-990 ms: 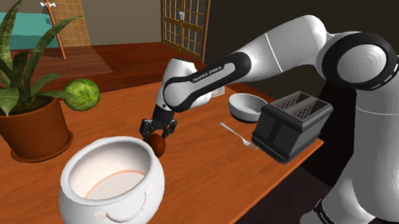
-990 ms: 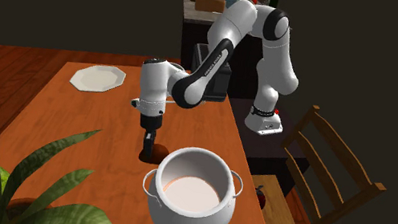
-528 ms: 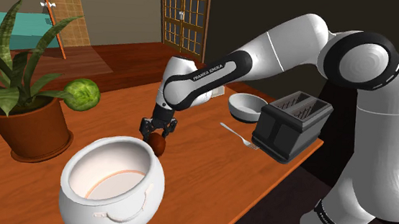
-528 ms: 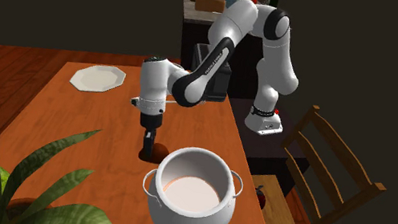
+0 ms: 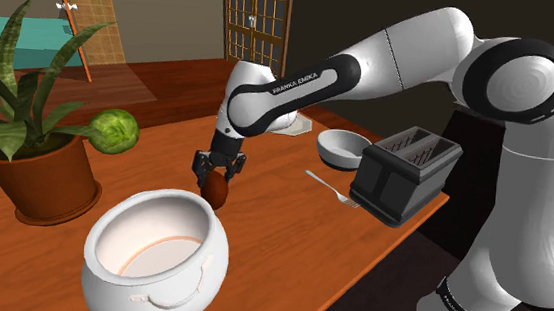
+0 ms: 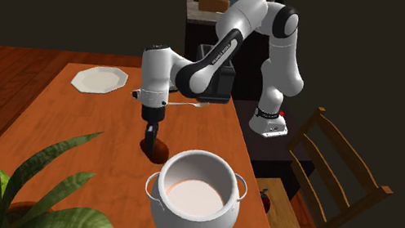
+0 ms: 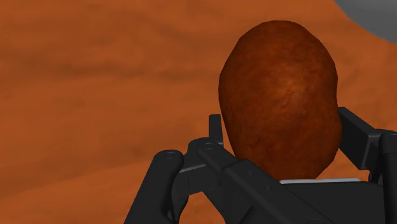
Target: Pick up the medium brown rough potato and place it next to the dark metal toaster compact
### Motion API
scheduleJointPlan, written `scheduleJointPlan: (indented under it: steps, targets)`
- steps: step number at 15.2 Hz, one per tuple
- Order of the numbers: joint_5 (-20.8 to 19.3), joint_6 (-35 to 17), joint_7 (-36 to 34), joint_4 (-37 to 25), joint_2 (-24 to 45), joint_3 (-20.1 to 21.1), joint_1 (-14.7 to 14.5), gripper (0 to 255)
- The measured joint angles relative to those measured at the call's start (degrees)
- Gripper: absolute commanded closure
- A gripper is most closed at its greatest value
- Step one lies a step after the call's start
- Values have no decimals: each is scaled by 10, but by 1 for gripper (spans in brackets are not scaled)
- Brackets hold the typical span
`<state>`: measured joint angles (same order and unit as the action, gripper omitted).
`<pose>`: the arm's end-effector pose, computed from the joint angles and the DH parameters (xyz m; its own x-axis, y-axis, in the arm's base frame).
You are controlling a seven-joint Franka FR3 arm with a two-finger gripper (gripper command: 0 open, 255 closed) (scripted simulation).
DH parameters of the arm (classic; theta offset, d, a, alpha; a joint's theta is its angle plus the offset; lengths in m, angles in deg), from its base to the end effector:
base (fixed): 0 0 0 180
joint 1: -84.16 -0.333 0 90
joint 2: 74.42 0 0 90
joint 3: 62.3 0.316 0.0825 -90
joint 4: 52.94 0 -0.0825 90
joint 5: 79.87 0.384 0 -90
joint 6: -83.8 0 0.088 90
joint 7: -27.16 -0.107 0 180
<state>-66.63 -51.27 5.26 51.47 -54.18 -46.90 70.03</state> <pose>0.5753 0.3136 0.3693 0.9978 -0.0478 0.0456 -0.0308 -0.9474 -0.3185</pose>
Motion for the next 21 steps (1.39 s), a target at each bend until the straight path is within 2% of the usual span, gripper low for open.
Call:
scheduleJointPlan:
  steps: [21]
  targets:
    - [-7,141,-31,-89,-55,-1,4,255]
